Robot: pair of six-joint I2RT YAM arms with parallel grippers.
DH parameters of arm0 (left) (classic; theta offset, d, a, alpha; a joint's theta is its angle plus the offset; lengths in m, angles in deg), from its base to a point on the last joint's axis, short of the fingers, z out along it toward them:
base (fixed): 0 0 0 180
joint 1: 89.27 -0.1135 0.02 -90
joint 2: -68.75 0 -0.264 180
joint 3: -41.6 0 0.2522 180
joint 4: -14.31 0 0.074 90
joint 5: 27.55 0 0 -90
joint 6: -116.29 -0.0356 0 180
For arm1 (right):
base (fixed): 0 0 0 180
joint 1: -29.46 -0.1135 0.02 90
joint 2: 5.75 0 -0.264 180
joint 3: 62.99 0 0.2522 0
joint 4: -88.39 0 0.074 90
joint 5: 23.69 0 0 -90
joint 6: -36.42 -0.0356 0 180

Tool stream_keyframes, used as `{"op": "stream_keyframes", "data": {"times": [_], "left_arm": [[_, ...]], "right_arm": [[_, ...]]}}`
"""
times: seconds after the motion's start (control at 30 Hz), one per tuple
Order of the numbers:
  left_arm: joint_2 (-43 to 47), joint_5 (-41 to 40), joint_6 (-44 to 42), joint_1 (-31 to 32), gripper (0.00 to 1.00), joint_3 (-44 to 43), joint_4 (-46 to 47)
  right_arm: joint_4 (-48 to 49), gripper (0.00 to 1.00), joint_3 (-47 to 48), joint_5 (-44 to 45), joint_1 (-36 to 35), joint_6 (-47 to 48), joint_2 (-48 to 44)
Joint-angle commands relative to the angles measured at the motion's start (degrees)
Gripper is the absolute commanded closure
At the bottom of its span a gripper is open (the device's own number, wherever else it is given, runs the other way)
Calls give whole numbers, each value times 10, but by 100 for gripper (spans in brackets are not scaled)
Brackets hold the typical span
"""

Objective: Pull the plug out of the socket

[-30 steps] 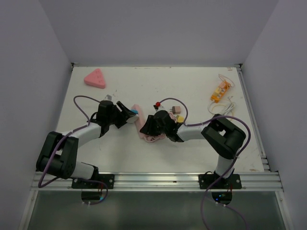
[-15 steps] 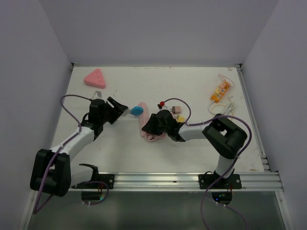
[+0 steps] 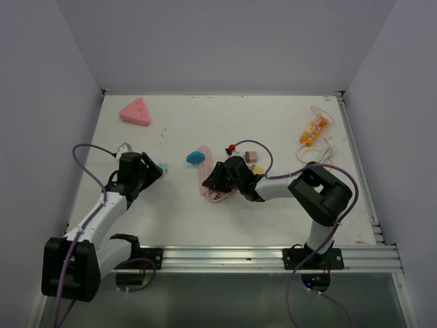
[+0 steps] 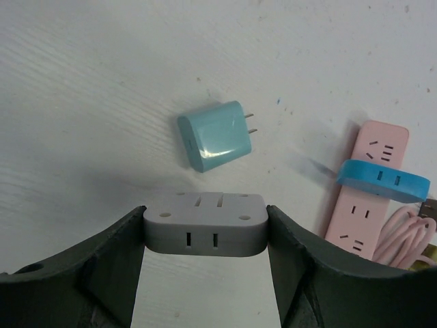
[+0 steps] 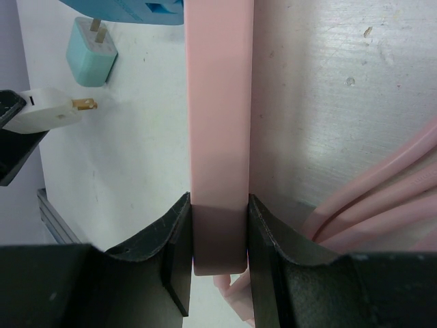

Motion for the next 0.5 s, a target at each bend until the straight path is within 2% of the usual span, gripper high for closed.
{"op": "stream_keyframes", "data": {"times": [0.0,0.17,0.47], "left_arm": [[37,-84,-26,-5,87,19,-34],[92,-126,-1,-10,82,73,25],[92,-205,3,-10,74,151,199]], "right_arm": [[-169,100,-42,54,16,32,52],[-162,100,-42,46,17,35,54],[-157,100,-40,38,18,37,61]]}}
